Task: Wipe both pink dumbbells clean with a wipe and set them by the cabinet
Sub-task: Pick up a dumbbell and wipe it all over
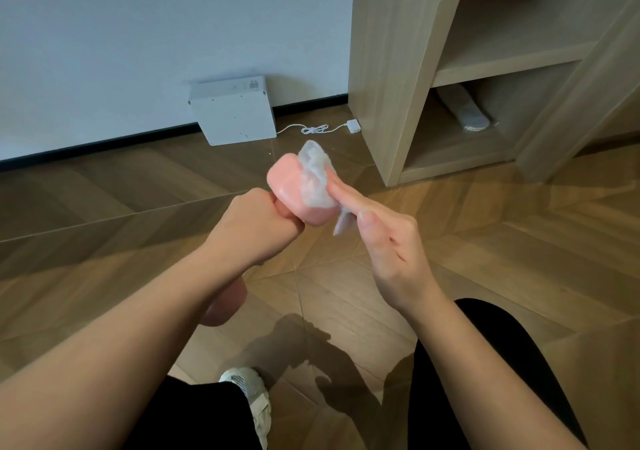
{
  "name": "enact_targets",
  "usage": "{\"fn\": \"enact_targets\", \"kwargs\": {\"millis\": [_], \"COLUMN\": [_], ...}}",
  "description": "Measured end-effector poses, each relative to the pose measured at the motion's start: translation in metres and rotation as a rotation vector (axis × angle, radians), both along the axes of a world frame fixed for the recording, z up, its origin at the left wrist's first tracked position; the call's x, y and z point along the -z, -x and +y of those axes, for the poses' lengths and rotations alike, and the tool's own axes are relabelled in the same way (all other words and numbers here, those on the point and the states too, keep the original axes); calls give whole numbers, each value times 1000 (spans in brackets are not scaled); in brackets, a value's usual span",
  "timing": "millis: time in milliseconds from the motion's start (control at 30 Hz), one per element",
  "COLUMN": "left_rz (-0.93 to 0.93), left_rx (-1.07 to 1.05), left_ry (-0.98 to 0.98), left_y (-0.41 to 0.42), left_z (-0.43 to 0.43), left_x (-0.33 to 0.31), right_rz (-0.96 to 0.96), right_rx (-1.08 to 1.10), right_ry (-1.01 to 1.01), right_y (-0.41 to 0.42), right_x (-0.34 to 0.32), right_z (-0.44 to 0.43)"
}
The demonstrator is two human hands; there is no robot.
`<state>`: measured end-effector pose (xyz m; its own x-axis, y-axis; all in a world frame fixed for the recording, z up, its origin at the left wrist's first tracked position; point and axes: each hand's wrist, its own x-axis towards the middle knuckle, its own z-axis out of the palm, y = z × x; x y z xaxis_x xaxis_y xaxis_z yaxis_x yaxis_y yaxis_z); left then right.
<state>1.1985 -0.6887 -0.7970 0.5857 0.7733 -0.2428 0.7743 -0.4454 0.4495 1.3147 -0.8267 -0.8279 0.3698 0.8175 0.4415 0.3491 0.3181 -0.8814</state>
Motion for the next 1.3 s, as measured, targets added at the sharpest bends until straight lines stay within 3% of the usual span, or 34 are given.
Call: {"fn": "enact_targets", "kwargs": {"millis": [100,233,333,467,667,867,1067,1167,1300], "left_rz": [-93,-152,-112,6,56,-132,-130,-13,42], "left_rx": [-83,91,259,332,214,-87,112,211,197], "left_ry": [79,-59,-143,-154,-77,217,-6,-127,-136], "left_y": [0,-1,-3,-7,-10,-4,-5,-8,-9], "left_z": [2,1,-6,-12,-6,1,-4,-6,-2], "left_x": [-4,-12,-12,-6,0,0,-6,-4,3], "right_rz": [67,251,355,336,133,52,216,276,233], "right_rx": [12,-43,-31,-2,1,29,146,285,268], "right_ry": [73,177,184,162,64,-3,109,17,-110], "right_y": [-2,-3,-7,-9,-4,-3,-5,-8,-4], "right_x": [7,6,1,-6,-7,2,3,-2,-6], "right_z": [0,4,8,7,0,-4,3,3,4]}}
